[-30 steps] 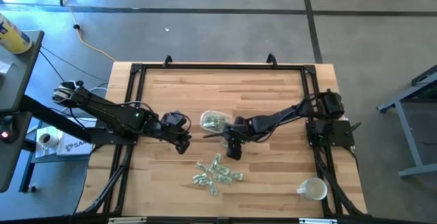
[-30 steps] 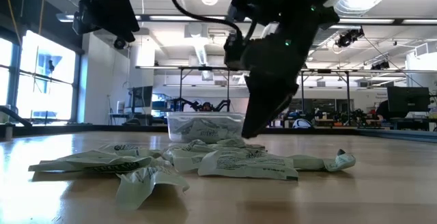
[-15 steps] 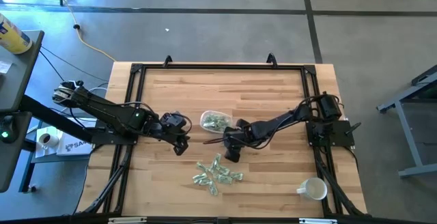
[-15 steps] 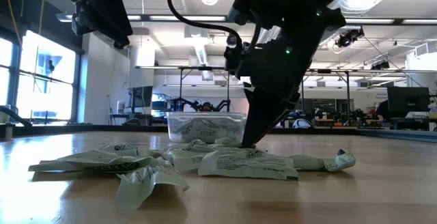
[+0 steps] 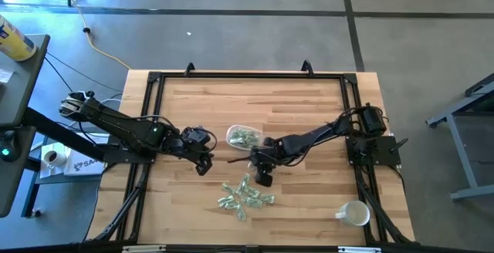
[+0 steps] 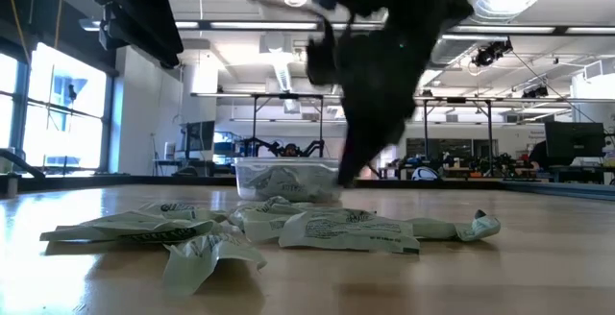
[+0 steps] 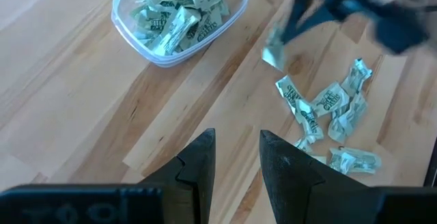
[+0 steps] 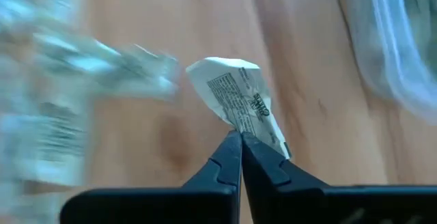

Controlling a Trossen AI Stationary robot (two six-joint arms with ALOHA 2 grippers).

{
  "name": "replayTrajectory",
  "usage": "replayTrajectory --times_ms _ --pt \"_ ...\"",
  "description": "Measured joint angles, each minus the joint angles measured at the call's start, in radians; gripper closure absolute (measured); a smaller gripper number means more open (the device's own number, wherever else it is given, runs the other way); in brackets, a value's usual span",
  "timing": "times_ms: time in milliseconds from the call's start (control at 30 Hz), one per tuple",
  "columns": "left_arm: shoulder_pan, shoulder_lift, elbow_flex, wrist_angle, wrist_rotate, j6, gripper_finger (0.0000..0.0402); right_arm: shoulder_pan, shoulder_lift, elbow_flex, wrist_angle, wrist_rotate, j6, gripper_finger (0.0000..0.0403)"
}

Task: Pick and place Stevia / Truvia into bins
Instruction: Put the stevia packet into the transparent container

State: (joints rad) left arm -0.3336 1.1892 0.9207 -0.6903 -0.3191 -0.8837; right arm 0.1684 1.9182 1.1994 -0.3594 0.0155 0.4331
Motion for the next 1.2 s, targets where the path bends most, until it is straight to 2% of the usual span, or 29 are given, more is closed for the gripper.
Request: replayTrajectory --times_ms 233,367,467,633,833,967,1200 --pt "0.000 0.000 0.001 0.002 -0.010 -0.002 0.0254 -0.068 -0.038 0.161 -0.070 0.008 -0.137 0.0402" --pt "0.000 0.000 0.001 0.002 -0.010 -0.018 0.0254 -0.160 -0.034 0.205 -0.063 0.066 -0.171 0.0402" --pt "0.000 0.000 0.001 0.003 -0.011 -0.047 0.0254 -0.236 -0.006 0.205 -0.063 0.042 -0.165 0.0400" --pt "0.000 0.000 0.001 0.004 -0.009 -0.073 0.0254 -0.292 0.041 0.204 -0.059 -0.094 -0.180 0.0369" --pt "0.000 0.000 0.001 0.008 -0.009 -0.091 0.0254 -0.281 0.042 0.218 -0.065 -0.098 -0.194 0.0291" --pt "0.000 0.000 0.000 0.017 -0.008 -0.094 0.0254 -0.228 0.007 0.234 -0.122 -0.100 -0.310 0.0247" --pt "0.000 0.000 0.000 0.032 -0.008 -0.092 0.0254 -0.039 -0.014 0.173 -0.305 -0.143 -0.539 0.0216"
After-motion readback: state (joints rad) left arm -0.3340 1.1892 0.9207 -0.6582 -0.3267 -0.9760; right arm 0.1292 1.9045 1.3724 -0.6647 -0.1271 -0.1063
